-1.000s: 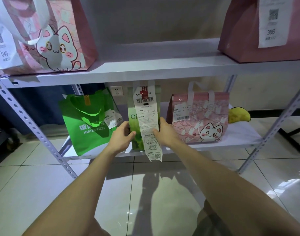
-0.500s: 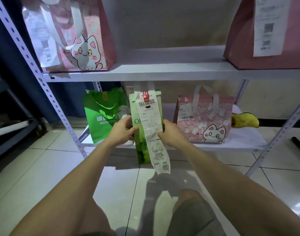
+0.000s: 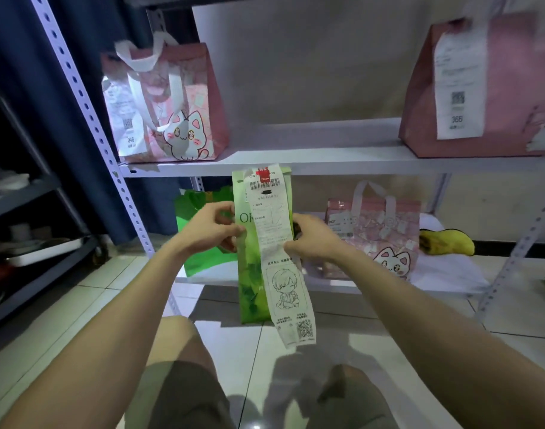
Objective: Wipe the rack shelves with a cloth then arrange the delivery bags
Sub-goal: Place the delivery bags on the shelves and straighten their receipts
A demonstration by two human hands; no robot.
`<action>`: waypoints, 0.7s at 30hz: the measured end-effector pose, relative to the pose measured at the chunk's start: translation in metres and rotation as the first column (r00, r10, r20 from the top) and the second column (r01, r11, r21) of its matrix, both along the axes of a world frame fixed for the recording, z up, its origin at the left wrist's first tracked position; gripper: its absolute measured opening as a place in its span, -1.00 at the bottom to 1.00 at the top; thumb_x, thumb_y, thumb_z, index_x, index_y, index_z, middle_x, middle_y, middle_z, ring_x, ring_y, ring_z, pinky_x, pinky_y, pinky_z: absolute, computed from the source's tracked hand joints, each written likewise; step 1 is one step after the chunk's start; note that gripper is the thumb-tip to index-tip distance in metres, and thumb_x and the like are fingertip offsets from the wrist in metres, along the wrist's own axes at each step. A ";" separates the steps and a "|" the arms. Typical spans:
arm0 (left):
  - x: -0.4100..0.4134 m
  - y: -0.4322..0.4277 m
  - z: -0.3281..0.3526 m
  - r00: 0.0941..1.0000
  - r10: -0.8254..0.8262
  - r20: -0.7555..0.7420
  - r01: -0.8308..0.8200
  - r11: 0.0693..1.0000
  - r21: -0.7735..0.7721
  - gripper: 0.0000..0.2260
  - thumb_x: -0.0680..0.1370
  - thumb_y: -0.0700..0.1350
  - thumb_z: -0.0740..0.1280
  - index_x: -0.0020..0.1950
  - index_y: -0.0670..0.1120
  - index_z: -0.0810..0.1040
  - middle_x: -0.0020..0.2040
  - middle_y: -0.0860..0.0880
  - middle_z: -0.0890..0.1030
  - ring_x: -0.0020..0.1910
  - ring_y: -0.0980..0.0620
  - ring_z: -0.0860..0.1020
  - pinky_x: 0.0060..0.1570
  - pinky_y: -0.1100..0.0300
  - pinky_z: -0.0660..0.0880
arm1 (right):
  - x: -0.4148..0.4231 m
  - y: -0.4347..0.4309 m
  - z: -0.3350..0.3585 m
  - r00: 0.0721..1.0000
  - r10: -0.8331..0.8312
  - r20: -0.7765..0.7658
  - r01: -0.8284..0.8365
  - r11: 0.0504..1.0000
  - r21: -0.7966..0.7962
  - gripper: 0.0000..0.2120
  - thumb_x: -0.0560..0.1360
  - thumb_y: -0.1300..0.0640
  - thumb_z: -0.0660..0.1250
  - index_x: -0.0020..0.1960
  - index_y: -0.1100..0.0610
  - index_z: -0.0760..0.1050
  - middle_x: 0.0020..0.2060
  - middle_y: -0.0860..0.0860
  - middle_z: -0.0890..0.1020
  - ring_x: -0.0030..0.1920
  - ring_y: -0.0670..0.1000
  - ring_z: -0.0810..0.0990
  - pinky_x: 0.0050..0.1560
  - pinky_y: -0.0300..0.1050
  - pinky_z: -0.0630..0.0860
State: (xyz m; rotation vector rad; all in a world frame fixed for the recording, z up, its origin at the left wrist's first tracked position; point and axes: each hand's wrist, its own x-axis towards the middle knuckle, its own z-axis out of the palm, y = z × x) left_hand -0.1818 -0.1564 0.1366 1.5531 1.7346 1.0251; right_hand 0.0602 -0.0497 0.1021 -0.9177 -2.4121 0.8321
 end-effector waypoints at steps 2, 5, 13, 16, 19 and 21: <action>0.005 0.000 0.032 0.999 -0.014 0.037 0.011 0.998 0.067 -0.76 0.62 -0.33 0.43 0.25 -0.11 0.63 0.03 -0.19 0.77 -0.08 -0.24 0.76 -0.15 0.01 0.73 | 0.007 0.000 0.037 0.999 0.014 -0.031 -0.013 0.999 0.029 -0.67 0.50 0.21 0.47 0.23 -0.01 0.59 0.17 -0.15 0.72 0.03 -0.14 0.71 0.01 -0.10 0.71; 0.017 0.007 0.083 0.998 -0.028 0.062 0.014 0.979 0.204 -0.79 0.63 -0.34 0.41 0.23 -0.12 0.61 0.06 -0.15 0.78 -0.12 -0.14 0.75 -0.20 0.10 0.70 | 0.020 0.004 0.099 0.995 -0.006 -0.097 0.011 0.998 0.057 -0.70 0.49 0.26 0.45 0.20 0.06 0.60 0.07 -0.16 0.73 -0.03 -0.09 0.75 -0.16 -0.12 0.72; 0.045 0.060 0.187 0.997 0.081 -0.009 -0.060 0.800 0.597 -0.87 0.68 -0.17 0.40 0.13 0.07 0.57 0.09 -0.02 0.73 0.04 -0.05 0.74 -0.07 0.04 0.73 | 0.025 0.034 0.232 0.950 -0.211 -0.228 0.284 0.890 0.357 -0.80 0.46 0.16 0.41 0.09 0.05 0.60 0.00 -0.09 0.72 -0.03 0.02 0.70 -0.01 0.11 0.70; 0.046 0.087 0.192 0.995 0.101 0.020 -0.092 0.780 0.619 -0.77 0.65 -0.18 0.42 0.19 0.14 0.57 0.10 0.05 0.71 0.08 0.02 0.71 0.03 0.00 0.73 | 0.014 0.054 0.240 0.907 -0.314 -0.281 0.403 0.841 0.361 -0.77 0.52 0.10 0.37 0.17 0.02 0.55 0.05 -0.06 0.71 0.05 0.08 0.67 0.09 0.14 0.66; 0.043 0.111 0.163 0.996 0.076 0.035 -0.083 0.830 0.552 -0.60 0.60 -0.26 0.46 0.41 -0.01 0.57 0.19 0.07 0.71 0.18 0.07 0.68 0.26 -0.04 0.66 | 0.004 0.070 0.212 0.880 -0.373 -0.293 0.458 0.829 0.321 -0.76 0.56 0.08 0.36 0.22 -0.01 0.50 0.12 -0.05 0.71 0.08 0.10 0.67 0.02 0.04 0.65; 0.042 0.119 0.130 0.998 0.060 -0.023 -0.042 0.876 0.481 -0.51 0.59 -0.22 0.48 0.51 -0.01 0.50 0.29 0.07 0.68 0.28 0.07 0.64 0.37 -0.06 0.58 | 0.002 0.076 0.181 0.874 -0.360 -0.325 0.446 0.861 0.244 -0.73 0.55 0.09 0.41 0.18 -0.08 0.42 0.14 -0.09 0.70 0.10 0.05 0.68 -0.16 -0.19 0.54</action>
